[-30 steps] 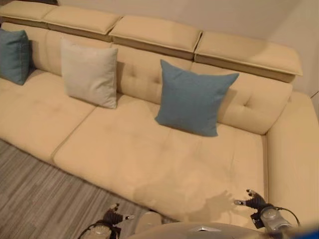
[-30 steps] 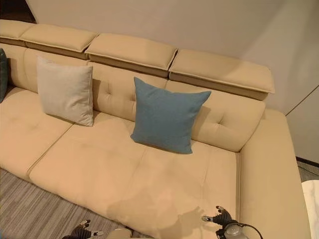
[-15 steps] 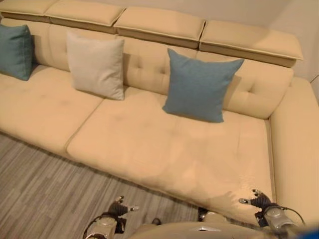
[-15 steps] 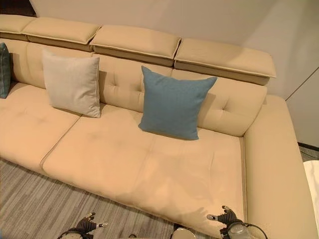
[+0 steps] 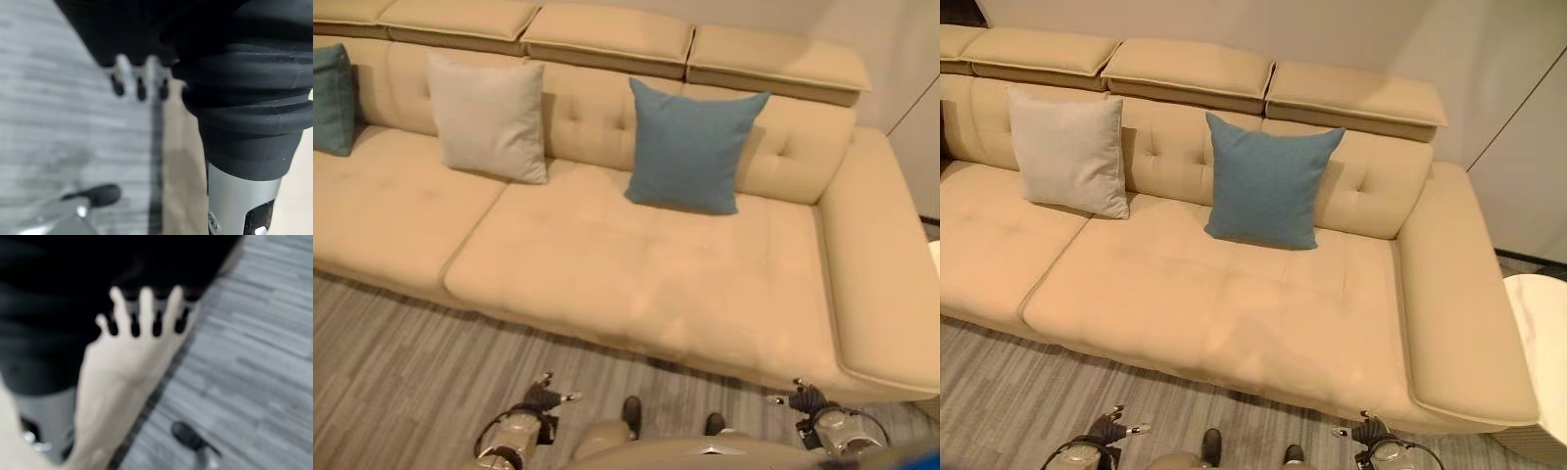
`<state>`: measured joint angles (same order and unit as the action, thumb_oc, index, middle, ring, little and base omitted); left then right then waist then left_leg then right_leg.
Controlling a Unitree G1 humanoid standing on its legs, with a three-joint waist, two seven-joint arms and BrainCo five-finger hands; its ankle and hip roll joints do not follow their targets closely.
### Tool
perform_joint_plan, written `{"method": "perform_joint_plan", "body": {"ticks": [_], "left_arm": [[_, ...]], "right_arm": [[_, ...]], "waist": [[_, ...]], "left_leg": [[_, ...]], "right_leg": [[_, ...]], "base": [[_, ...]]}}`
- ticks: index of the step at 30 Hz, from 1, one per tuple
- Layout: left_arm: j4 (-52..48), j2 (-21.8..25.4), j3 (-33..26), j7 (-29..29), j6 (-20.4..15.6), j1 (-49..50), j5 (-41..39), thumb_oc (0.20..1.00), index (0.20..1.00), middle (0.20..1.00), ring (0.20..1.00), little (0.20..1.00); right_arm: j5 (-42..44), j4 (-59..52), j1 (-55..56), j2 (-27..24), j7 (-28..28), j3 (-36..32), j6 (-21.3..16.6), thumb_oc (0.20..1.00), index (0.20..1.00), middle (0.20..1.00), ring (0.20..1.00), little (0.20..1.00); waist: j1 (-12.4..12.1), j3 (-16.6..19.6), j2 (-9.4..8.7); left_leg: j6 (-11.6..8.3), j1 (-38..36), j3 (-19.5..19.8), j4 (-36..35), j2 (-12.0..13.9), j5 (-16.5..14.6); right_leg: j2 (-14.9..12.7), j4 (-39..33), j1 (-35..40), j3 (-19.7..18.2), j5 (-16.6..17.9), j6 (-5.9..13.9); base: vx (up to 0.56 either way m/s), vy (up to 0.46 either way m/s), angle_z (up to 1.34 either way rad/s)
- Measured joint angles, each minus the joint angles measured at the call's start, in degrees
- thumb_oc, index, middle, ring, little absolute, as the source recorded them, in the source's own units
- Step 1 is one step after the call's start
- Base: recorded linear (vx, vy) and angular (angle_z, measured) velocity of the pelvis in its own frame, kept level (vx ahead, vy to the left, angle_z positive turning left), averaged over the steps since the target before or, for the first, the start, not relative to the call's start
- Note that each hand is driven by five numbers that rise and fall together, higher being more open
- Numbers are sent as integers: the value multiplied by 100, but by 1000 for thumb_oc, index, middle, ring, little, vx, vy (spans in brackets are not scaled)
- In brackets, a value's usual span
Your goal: Pick up all the scattered cushions and arrange them neatly on the sofa.
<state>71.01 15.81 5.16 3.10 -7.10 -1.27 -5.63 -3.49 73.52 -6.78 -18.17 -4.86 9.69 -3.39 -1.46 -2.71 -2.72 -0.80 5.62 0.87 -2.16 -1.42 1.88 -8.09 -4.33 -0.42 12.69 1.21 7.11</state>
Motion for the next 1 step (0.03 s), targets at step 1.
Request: {"method": "perform_joint_plan", "body": {"ticks": [1], "left_arm": [[0, -1, -20, 0, 2, 62, 0, 1000, 1000, 1000, 1000, 1000]], "right_arm": [[0, 1, 5, 0, 0, 0, 2, 1000, 1000, 1000, 1000, 1000]], "waist": [[-12, 10, -1]], "left_leg": [[-27, -24, -17, -49, 35, 22]], "right_leg": [[38, -24, 1, 0, 10, -9]], "base": [[-18, -92, -4]]}}
